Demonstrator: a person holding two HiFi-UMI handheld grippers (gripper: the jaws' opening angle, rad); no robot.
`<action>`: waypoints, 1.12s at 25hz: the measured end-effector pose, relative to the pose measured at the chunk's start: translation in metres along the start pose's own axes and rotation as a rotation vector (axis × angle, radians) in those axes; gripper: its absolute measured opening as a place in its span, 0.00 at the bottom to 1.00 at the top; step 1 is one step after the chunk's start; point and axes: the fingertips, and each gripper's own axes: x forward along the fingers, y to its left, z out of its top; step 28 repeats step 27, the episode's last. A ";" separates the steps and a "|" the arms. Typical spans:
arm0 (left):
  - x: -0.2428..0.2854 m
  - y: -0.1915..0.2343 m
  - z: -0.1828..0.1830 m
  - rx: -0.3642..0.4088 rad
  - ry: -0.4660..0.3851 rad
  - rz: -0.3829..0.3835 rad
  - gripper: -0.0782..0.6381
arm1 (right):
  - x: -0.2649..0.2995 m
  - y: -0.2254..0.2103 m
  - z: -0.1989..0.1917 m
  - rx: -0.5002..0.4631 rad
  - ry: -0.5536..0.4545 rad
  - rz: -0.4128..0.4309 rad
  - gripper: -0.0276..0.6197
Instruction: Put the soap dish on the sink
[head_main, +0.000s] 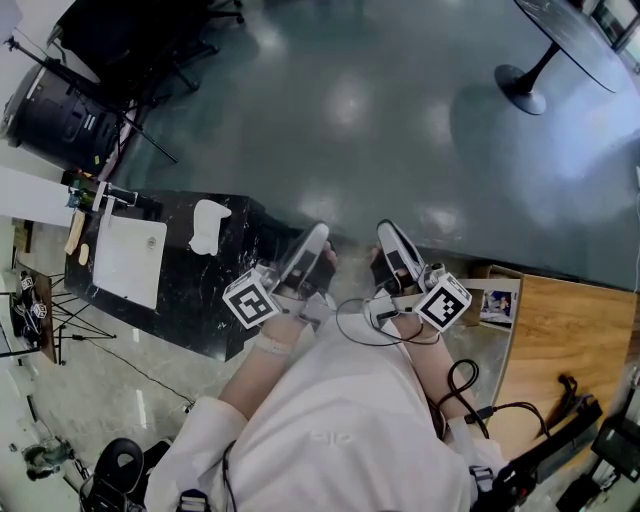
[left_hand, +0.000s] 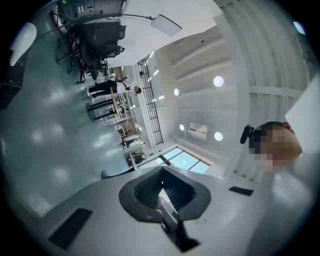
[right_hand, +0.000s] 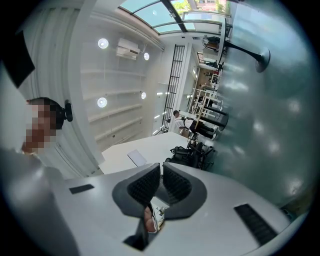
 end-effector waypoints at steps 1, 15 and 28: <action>0.000 0.000 0.000 -0.006 -0.002 0.000 0.12 | 0.000 0.000 0.000 0.002 0.003 -0.002 0.10; -0.008 0.012 0.000 -0.043 -0.003 0.002 0.12 | 0.005 -0.003 -0.011 0.015 0.022 0.006 0.09; -0.023 0.025 0.006 -0.064 0.018 0.038 0.12 | 0.016 -0.004 -0.026 0.017 0.039 -0.004 0.09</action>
